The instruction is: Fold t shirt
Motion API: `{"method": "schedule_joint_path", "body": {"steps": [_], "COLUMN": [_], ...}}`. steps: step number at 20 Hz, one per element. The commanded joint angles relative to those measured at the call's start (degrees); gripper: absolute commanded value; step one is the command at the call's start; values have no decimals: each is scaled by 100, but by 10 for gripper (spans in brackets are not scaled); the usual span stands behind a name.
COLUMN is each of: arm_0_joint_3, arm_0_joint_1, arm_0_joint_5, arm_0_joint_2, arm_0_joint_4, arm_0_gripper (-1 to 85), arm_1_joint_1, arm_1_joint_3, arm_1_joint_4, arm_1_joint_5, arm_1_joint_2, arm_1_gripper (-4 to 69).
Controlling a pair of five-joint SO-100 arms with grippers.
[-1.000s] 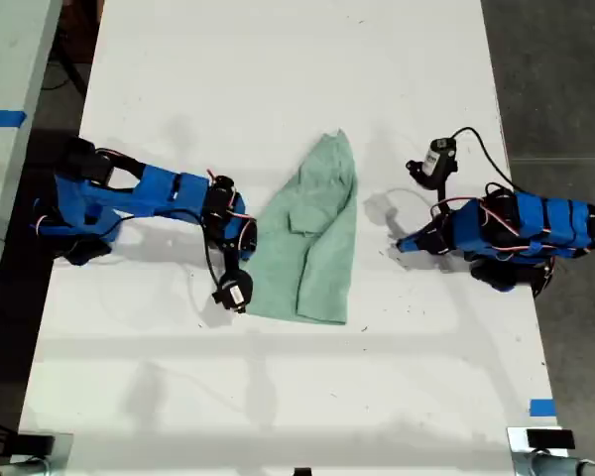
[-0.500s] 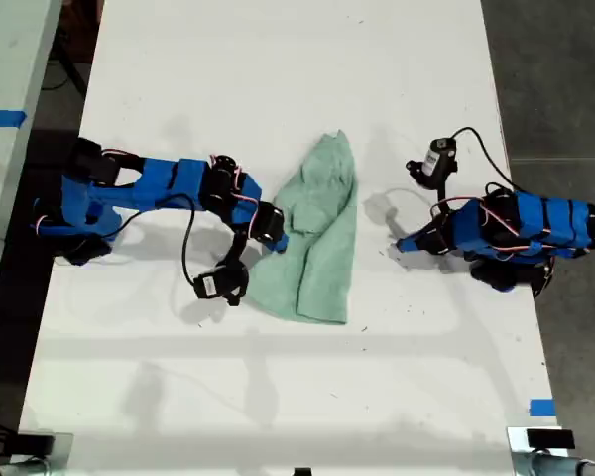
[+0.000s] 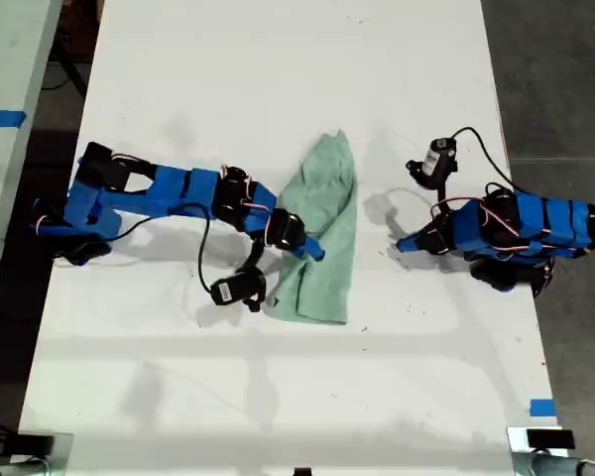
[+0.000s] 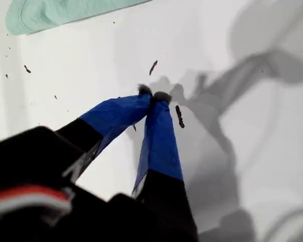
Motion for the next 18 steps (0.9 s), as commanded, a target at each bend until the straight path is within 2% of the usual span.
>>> {"method": "schedule_joint_path", "body": {"steps": [1, 6, 10, 12, 13, 16, 17, 18], "arm_0_joint_3": [-396, -396, -396, -387, -334, 325, 536, 835], "arm_0_joint_1": [-53, -53, -53, -44, -62, -193, -193, -202], "arm_0_joint_5": [158, 185, 220, 158, 35, -738, -932, -1134], "arm_0_joint_2": [-211, -773, -457, 123, 554, 2197, 2672, 3173], "arm_0_joint_4": [-387, -861, -694, -264, 149, 1362, 1679, 1925], "arm_0_gripper": [173, 195, 192, 182, 176, 149, 134, 68], "arm_1_joint_1": [-44, -44, -44, -44, -44, -44, -44, -44], "arm_1_joint_3": [308, 308, 308, 308, 308, 308, 308, 308], "arm_1_joint_4": [26, 26, 26, 26, 26, 26, 26, 26], "arm_1_joint_5": [-79, -79, -79, -79, -79, -79, -79, -79], "arm_1_joint_2": [88, 88, 88, 88, 88, 88, 88, 88], "arm_1_gripper": [11, 11, 11, 11, 11, 11, 11, 11]}}
